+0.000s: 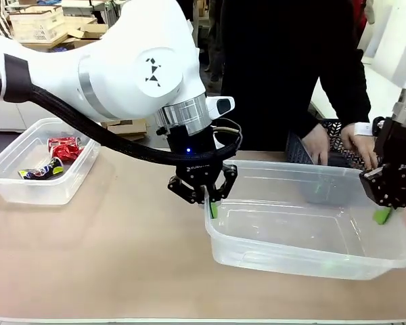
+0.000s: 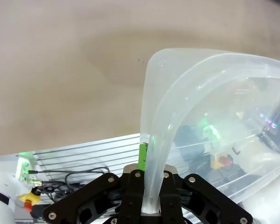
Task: Sort the waste into each basket.
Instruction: Pick up the Organizing box on the right side of the table and lift it.
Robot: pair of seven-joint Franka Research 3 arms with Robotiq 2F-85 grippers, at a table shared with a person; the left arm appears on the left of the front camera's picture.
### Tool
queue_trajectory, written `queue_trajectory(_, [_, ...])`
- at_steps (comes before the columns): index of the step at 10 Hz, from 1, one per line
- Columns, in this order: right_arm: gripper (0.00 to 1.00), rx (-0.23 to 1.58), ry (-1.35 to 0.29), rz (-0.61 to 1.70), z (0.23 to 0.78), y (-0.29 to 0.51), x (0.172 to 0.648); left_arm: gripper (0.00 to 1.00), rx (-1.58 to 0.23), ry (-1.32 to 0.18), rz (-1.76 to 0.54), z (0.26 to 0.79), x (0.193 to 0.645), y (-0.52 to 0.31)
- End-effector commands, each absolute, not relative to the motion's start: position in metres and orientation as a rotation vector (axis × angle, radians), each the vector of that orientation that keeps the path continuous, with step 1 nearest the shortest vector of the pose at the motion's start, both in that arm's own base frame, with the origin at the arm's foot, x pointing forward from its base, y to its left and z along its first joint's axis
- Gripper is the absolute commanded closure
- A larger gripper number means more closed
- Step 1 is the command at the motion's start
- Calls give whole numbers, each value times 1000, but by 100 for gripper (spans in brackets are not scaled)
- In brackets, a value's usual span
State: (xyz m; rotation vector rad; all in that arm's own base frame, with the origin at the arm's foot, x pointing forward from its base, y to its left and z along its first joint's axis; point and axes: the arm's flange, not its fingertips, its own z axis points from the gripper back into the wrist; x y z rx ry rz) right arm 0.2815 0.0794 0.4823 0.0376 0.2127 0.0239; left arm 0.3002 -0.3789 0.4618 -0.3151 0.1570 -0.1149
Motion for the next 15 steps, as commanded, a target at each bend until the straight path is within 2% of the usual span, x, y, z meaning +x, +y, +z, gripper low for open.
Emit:
queue_trajectory(1, [94,4,171,124,502,118,307,97,-292,134,-94,474,315,-365])
queue_trajectory(3, [94,20,125,224,539,164,333,97,-219,23,10,502,330,-317])
queue_trajectory(6, [94,26,189,290,554,218,381,97,-213,-89,132,519,355,-244])
queue_trajectory(8, [94,154,192,261,563,227,411,97,-238,-154,120,524,364,-209])
queue_trajectory(11, [94,238,236,232,560,230,422,97,-260,-128,34,523,396,-181])
queue_trajectory(13, [94,252,309,212,548,231,415,97,-239,-71,18,519,431,-183])
queue_trajectory(15, [94,255,397,123,530,224,422,97,-242,9,5,510,446,-195])
